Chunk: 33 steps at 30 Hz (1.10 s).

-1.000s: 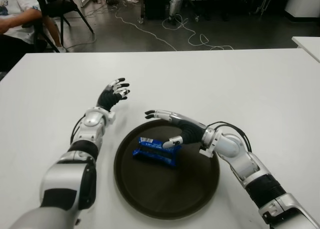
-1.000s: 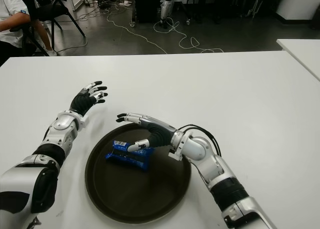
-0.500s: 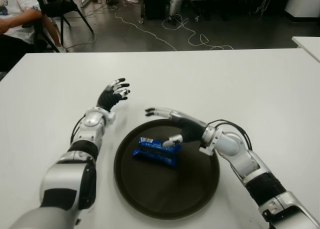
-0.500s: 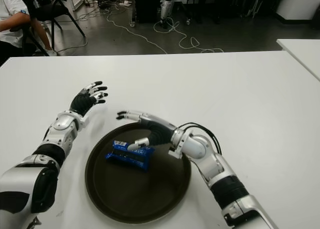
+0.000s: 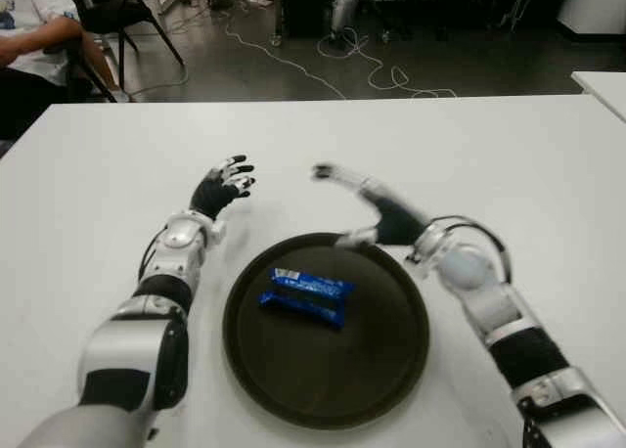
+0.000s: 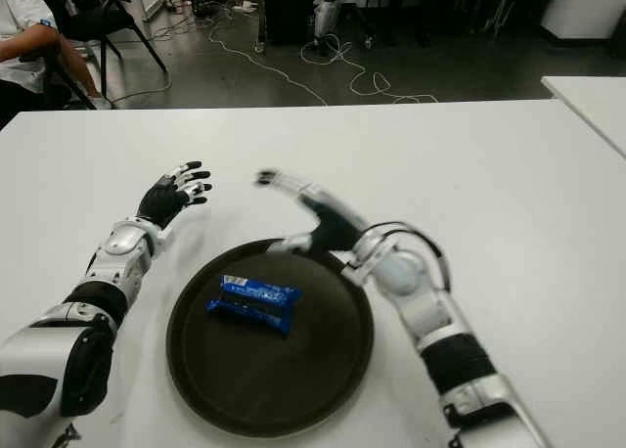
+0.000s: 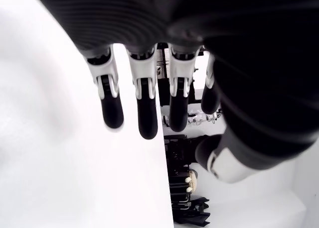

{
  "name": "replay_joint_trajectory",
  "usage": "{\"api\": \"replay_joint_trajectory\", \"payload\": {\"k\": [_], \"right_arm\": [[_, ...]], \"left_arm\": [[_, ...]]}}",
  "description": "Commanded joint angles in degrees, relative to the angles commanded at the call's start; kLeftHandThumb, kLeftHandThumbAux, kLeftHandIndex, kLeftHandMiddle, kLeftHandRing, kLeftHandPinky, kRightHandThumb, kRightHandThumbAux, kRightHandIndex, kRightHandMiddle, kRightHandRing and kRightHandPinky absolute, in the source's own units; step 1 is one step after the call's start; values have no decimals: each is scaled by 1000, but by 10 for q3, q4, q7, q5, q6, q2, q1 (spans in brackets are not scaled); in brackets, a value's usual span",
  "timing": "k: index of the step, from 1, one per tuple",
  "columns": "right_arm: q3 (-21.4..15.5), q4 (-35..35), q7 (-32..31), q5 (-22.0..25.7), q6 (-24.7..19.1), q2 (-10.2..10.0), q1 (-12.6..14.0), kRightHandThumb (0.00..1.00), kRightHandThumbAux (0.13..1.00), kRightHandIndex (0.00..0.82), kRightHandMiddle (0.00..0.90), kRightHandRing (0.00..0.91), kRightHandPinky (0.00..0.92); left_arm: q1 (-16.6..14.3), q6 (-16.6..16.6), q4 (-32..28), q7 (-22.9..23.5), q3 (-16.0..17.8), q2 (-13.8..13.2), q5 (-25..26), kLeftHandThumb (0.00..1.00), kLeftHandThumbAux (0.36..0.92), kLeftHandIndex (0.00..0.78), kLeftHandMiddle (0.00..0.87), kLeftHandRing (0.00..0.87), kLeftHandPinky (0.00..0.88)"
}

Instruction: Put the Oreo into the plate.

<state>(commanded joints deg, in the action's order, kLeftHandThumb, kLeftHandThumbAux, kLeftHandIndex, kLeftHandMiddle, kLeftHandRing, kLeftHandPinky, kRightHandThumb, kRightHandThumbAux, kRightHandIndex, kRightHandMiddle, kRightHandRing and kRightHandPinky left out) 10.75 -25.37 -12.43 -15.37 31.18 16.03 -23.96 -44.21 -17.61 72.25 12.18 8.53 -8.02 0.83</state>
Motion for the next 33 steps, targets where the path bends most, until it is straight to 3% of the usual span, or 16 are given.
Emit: {"api": "replay_joint_trajectory", "payload": {"k": [5,6,9,12,16,21,24,28,33], "right_arm": [[-13,-48,29,-6,19,6,-1,0,357,0,45,28,22],[-18,-106,57,-12,28,6,-23,0,359,0,47,29,23],[-38,-257,121,-15,48,8,-82,0,494,62,147,146,147],[-40,-302,138,-14,61,9,-100,0,547,89,186,190,195],[-81,-400,149,33,52,0,-123,74,621,150,261,277,303],[-107,-446,144,57,45,0,-138,140,634,203,322,349,395],[-146,-468,99,103,10,-3,-151,146,631,216,342,378,425],[-203,-479,34,171,-43,-11,-170,84,606,219,351,402,449],[-237,-478,8,209,-78,-19,-178,28,608,225,359,418,453]], "left_arm": [[0,0,0,1,0,0,0,21,728,143,205,216,234],[0,0,0,1,-1,0,-1,21,728,143,205,216,234],[1,1,0,4,-3,0,-3,24,737,136,201,207,223],[1,1,1,5,-3,0,-2,24,739,134,200,205,222],[0,4,2,7,-3,-2,-2,16,747,137,204,211,230],[-1,6,3,7,-3,-3,-2,4,755,136,204,212,226],[-1,9,4,13,1,-2,2,1,759,138,206,215,234],[-1,8,4,23,2,-2,4,0,757,143,211,225,253],[1,3,3,31,3,-3,4,0,744,147,215,233,264]]}}
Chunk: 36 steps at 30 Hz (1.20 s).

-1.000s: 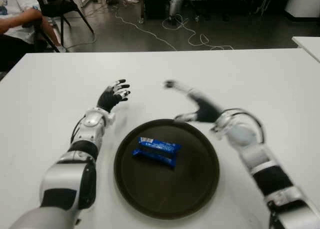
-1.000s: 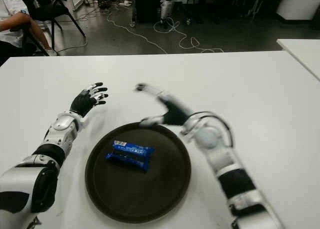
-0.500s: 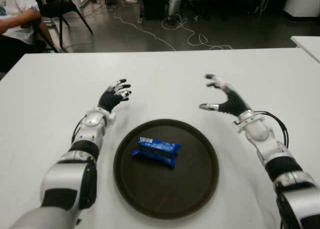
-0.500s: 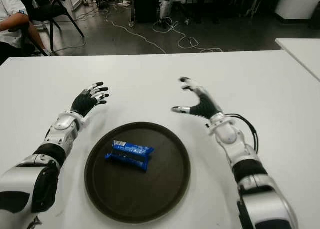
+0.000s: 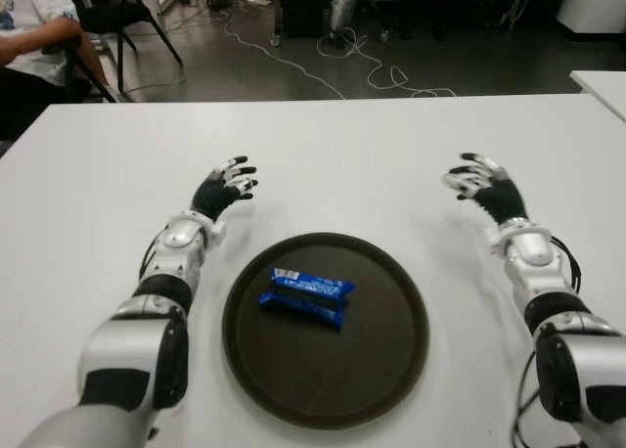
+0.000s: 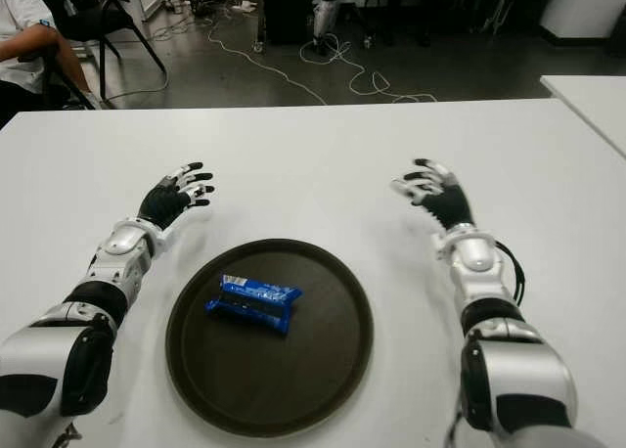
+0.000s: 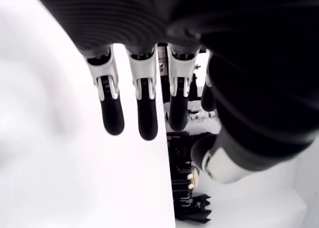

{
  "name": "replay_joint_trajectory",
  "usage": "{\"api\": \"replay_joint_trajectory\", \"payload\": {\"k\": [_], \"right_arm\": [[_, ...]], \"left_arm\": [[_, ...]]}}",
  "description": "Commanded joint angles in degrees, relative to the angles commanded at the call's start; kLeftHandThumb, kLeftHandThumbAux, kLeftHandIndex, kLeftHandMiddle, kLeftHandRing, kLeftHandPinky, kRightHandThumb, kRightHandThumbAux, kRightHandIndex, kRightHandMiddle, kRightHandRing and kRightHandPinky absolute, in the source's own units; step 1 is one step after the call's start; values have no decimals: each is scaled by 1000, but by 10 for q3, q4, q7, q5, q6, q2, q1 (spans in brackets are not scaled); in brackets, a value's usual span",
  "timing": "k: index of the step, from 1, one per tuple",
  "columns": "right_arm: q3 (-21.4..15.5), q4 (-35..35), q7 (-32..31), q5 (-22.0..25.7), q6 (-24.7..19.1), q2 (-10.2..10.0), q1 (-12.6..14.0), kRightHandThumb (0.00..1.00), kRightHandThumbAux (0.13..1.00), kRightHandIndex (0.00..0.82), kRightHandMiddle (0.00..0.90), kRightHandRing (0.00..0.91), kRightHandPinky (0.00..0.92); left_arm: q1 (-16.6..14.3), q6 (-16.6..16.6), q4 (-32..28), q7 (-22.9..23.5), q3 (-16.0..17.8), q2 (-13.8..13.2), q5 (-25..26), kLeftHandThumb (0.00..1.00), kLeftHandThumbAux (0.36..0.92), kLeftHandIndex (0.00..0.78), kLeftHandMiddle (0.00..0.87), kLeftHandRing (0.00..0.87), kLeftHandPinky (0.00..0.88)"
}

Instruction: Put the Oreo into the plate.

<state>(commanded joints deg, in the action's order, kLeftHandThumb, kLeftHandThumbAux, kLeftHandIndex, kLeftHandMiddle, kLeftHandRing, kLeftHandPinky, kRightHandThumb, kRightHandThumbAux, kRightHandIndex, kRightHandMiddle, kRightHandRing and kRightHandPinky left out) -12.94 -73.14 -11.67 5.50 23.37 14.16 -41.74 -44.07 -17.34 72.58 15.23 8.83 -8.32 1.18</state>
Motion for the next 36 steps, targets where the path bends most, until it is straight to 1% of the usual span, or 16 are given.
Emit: {"api": "replay_joint_trajectory", "payload": {"k": [5,11,14,19,23,27,30,36], "right_arm": [[-9,6,1,9,-16,-6,1,4,614,236,361,413,431],[-14,8,4,7,-28,-10,-1,0,623,237,359,409,432],[-15,8,4,6,-31,-11,-1,0,624,237,357,407,429],[-18,7,-6,8,-34,-10,-1,10,598,234,354,399,410],[-21,6,-10,9,-38,-10,-3,24,584,239,362,408,419],[-22,6,-12,9,-41,-10,-3,22,587,235,364,415,430],[-23,8,-13,9,-39,-11,-2,20,586,229,359,411,423],[-23,9,-14,7,-39,-12,-2,16,583,224,349,397,409]], "left_arm": [[1,0,0,3,3,-1,1,0,744,145,216,235,270],[1,1,-1,3,5,-1,1,0,747,143,211,235,271],[1,1,-1,3,5,-1,0,0,746,145,212,235,271],[2,0,-1,0,3,-3,-3,0,747,147,216,235,270],[2,1,-1,-1,3,-2,-3,0,724,151,216,237,277],[1,2,-1,-1,5,-1,-1,0,730,148,212,238,279],[1,3,-1,-3,5,-1,-1,0,739,146,216,240,277],[1,3,-2,-7,5,0,-2,0,739,144,218,239,272]]}}
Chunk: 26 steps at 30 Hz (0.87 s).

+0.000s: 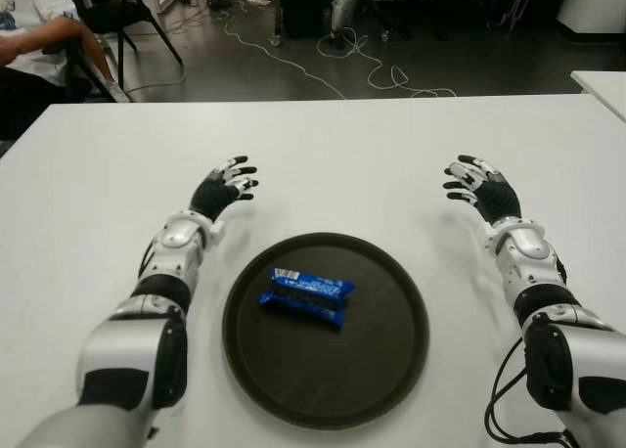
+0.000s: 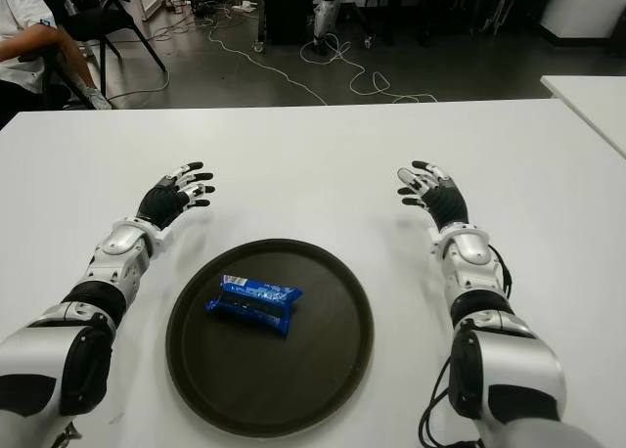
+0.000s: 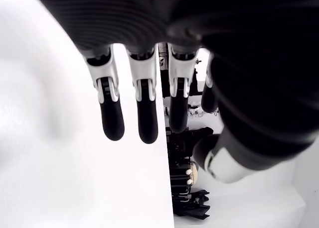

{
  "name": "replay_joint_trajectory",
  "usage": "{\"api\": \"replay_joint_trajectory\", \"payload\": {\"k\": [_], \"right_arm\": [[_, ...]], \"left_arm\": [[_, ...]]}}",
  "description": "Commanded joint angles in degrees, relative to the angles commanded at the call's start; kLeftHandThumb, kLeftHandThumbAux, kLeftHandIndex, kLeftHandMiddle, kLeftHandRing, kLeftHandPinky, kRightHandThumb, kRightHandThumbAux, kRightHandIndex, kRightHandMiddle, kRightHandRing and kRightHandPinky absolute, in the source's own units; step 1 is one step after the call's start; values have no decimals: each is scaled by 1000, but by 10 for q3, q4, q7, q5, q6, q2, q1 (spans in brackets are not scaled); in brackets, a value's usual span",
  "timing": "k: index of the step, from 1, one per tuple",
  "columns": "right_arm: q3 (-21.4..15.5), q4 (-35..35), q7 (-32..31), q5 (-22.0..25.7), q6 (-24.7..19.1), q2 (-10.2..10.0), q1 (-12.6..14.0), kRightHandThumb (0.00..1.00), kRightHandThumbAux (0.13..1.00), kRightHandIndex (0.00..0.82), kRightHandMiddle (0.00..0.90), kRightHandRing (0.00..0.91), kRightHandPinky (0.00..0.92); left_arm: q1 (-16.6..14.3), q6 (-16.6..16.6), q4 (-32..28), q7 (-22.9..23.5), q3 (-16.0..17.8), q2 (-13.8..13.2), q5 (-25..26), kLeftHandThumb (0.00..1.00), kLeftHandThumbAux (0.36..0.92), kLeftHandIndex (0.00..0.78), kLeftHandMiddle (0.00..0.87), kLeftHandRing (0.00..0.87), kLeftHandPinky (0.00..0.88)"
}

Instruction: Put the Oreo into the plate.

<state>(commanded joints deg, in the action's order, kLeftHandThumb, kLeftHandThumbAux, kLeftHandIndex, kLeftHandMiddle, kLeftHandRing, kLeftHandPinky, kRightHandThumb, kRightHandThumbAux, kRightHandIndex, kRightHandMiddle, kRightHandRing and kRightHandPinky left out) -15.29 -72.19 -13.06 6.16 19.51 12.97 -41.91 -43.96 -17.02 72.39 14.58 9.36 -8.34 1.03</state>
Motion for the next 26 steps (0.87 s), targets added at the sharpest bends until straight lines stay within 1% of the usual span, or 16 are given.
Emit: {"api": "replay_joint_trajectory", "payload": {"k": [4,8,11,17,18,20,26], "right_arm": [[0,-1,-2,-1,-1,0,0,12,576,223,349,395,408],[1,-2,-3,-1,0,-1,-1,7,589,232,358,403,416],[1,-2,-4,-2,1,-1,0,15,584,232,361,406,417],[7,-2,-4,-9,4,-1,1,25,580,213,339,378,392],[9,-2,-4,-12,7,-2,2,26,580,212,338,376,391],[14,-2,-3,-16,11,-2,3,32,572,201,324,361,380],[27,-3,2,-27,19,-1,5,36,579,187,300,335,359]], "left_arm": [[1,-6,-1,-9,-3,1,-4,2,744,147,218,235,266],[2,-13,-1,-25,-7,1,-9,11,738,153,207,215,231],[2,-16,-1,-35,-9,2,-12,27,733,155,201,207,225],[2,-20,-1,-62,-14,2,-19,71,737,149,190,185,193],[1,-21,-1,-72,-16,2,-23,72,738,149,190,183,190],[1,-24,-1,-86,-18,1,-27,79,753,148,190,175,175],[2,-30,1,-109,-18,3,-30,96,765,136,181,162,142]]}}
